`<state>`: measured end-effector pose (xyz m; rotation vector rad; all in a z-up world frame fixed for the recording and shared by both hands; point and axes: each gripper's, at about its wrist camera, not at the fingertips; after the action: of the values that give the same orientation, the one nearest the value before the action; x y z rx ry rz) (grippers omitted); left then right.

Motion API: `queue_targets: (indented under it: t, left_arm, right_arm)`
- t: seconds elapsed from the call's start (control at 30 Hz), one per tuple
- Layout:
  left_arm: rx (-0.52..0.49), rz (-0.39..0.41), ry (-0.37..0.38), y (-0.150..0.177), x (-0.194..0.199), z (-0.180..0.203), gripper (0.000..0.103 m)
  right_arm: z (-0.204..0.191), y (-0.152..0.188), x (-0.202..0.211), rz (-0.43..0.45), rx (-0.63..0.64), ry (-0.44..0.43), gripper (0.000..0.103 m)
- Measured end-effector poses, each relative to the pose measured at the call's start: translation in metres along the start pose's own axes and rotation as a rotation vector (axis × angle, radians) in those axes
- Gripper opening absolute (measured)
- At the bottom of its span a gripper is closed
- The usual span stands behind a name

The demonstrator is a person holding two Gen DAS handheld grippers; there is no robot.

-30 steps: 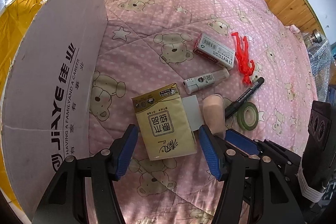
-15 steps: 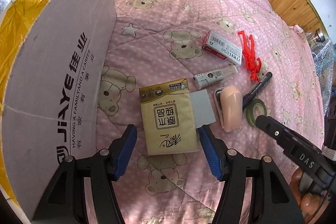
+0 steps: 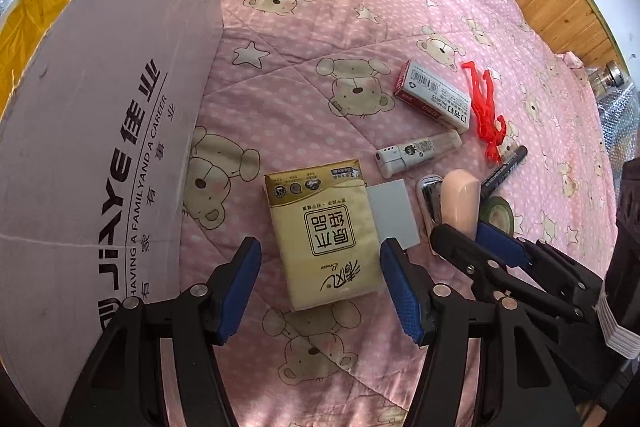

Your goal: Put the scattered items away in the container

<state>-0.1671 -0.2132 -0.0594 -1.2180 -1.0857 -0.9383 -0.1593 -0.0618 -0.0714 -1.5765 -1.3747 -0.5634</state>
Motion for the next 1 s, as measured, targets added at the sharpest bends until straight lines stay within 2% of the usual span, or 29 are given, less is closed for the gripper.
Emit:
queue_targets:
  t: [0.07, 0.13, 0.43, 0.77, 0.8, 0.87, 1.0]
  left_arm:
    - [-0.001, -0.006, 0.002, -0.001, -0.003, 0.000, 0.063]
    - [-0.001, -0.010, 0.005, -0.001, -0.004, 0.000, 0.064]
    - [-0.001, -0.009, 0.002, -0.009, -0.012, 0.005, 0.070]
    - [0.001, 0.041, 0.008, -0.015, -0.018, 0.012, 0.072]
    - [-0.002, 0.050, 0.012, -0.015, -0.017, 0.012, 0.069]
    - [-0.007, 0.057, 0.019, -0.015, -0.014, 0.010, 0.057]
    - [-0.046, 0.041, 0.048, -0.009, -0.011, 0.008, 0.054]
  right_arm:
    - [0.002, -0.001, -0.001, 0.006, -0.002, -0.004, 0.028]
    - [0.005, -0.001, 0.000, 0.007, -0.015, -0.017, 0.026]
    - [0.008, 0.012, 0.007, -0.013, -0.030, -0.038, 0.026]
    - [0.012, 0.012, 0.008, 0.007, -0.052, -0.071, 0.031]
    - [0.011, 0.012, 0.008, 0.006, -0.044, -0.067, 0.031]
    - [0.010, 0.012, 0.009, -0.003, -0.034, -0.062, 0.026]
    - [0.014, 0.016, 0.014, -0.010, -0.047, -0.054, 0.026]
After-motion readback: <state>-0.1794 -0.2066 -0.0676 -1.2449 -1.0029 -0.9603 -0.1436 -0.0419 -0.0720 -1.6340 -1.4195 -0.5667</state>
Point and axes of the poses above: each gripper's, at about its wrist camera, not at the fingertips, and x roughly against the way its jaws point, z to its right, y to its underside, and after that the axes turned 11 degrees about -y, right-handed
